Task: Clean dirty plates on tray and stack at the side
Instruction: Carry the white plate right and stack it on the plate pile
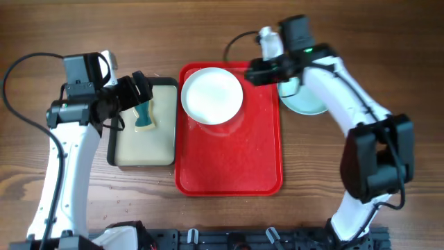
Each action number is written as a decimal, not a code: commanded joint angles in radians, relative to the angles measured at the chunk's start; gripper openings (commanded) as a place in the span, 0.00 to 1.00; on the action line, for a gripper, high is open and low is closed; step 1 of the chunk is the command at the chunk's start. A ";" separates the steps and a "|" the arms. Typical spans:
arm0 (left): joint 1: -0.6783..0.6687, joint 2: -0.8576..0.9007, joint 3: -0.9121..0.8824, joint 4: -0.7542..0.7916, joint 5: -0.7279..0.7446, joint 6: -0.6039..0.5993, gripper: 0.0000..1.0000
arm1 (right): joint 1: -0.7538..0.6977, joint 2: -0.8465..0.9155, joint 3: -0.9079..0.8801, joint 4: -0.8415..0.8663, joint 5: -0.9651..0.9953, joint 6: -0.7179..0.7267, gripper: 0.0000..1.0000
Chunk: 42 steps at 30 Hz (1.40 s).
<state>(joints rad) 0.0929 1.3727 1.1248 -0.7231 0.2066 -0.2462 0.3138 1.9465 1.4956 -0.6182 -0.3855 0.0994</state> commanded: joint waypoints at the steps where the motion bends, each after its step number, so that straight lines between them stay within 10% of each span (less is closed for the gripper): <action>1: 0.005 0.015 0.001 0.027 0.013 -0.001 0.84 | 0.097 0.002 -0.019 0.031 0.225 0.042 0.48; 2: 0.005 0.015 0.001 0.013 0.013 -0.001 0.29 | 0.123 0.012 -0.019 0.048 0.264 0.042 0.48; 3: 0.005 0.015 0.001 -0.007 0.009 -0.001 0.08 | 0.138 0.030 -0.019 0.069 0.291 0.042 0.49; 4: 0.005 0.015 0.001 -0.026 0.009 -0.001 0.21 | 0.145 0.055 -0.019 0.095 0.297 0.043 0.49; 5: 0.005 0.015 0.001 -0.036 0.009 -0.001 0.63 | 0.145 0.071 -0.019 0.106 0.298 0.061 0.50; 8: 0.005 0.015 0.001 -0.045 0.009 -0.001 1.00 | 0.143 0.149 -0.019 0.147 0.297 0.087 0.48; 14: 0.005 0.015 0.001 -0.045 0.009 -0.001 1.00 | 0.143 0.203 -0.019 0.153 0.282 0.088 0.04; 27: 0.005 0.015 0.001 -0.045 0.009 -0.001 1.00 | -0.082 -0.185 0.008 -0.098 0.282 0.086 0.04; 42: 0.005 0.015 0.001 -0.045 0.009 -0.001 1.00 | -0.494 -0.183 -0.196 -0.132 0.341 0.058 0.04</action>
<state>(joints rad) 0.0929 1.3823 1.1248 -0.7673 0.2073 -0.2493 -0.1806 1.7531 1.3468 -0.7822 -0.0711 0.1745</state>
